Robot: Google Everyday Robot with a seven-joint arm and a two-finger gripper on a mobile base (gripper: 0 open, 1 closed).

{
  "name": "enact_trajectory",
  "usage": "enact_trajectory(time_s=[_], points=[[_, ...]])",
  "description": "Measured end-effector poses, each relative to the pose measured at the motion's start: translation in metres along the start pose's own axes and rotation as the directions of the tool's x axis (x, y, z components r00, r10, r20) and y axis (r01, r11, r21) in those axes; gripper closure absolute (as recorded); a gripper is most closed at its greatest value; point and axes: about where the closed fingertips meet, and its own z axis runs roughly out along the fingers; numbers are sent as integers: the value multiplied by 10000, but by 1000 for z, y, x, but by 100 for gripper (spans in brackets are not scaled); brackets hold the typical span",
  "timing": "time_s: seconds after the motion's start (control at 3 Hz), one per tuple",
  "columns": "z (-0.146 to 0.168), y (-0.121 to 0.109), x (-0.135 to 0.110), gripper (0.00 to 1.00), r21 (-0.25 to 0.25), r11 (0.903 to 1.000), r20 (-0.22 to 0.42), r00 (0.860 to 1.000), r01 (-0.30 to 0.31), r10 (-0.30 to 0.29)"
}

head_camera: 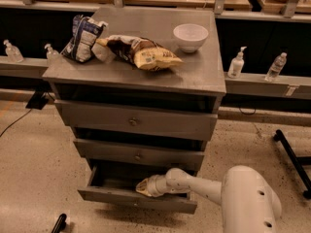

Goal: Open bottom drawer

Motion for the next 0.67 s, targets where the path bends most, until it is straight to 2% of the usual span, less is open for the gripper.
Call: enact_trajectory(time_s=[0.67], points=[[6, 1, 2, 100, -170, 9997, -120, 9998, 175, -177]])
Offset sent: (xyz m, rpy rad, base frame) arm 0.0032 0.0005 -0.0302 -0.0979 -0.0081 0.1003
